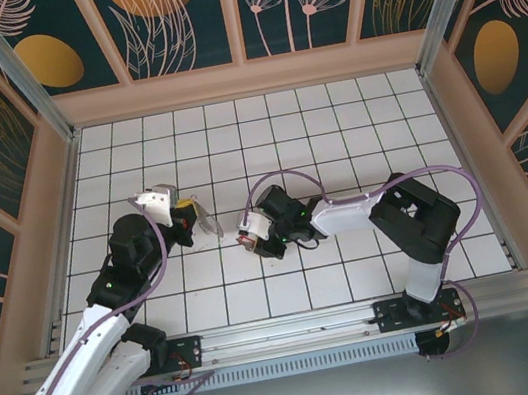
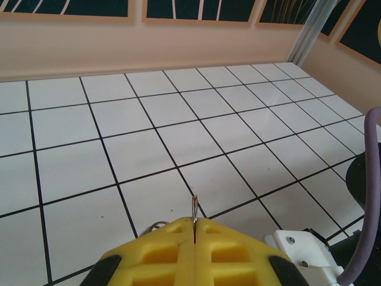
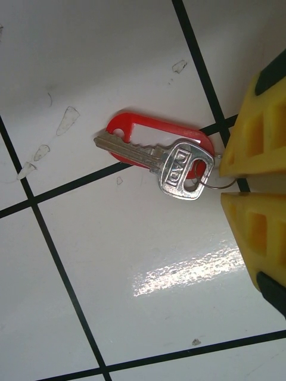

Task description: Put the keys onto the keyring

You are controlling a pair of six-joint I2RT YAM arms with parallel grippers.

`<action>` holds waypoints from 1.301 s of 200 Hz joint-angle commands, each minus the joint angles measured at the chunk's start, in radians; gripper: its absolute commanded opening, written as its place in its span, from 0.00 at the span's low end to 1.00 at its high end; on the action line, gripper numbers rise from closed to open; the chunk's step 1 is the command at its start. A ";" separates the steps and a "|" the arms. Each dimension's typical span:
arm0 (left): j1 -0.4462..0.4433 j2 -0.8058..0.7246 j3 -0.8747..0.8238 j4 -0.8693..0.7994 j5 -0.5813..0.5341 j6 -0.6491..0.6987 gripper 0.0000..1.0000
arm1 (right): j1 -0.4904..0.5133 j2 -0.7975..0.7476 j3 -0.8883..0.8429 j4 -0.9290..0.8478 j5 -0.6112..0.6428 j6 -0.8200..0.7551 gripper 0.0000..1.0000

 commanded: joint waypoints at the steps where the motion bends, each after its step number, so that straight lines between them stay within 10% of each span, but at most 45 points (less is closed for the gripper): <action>1: 0.005 -0.017 0.000 0.040 0.005 -0.019 0.00 | -0.003 0.010 0.016 0.007 -0.013 -0.021 0.12; 87: 0.006 -0.029 0.001 0.031 0.000 -0.021 0.00 | 0.023 -0.066 -0.017 0.032 -0.082 -0.026 0.12; 185: 0.005 -0.053 0.003 0.012 0.002 -0.025 0.00 | -0.031 -0.104 -0.060 0.019 0.006 -0.149 0.33; 260: 0.006 -0.062 0.015 -0.015 0.005 -0.024 0.00 | -0.115 -0.122 -0.120 0.104 -0.189 -0.322 0.40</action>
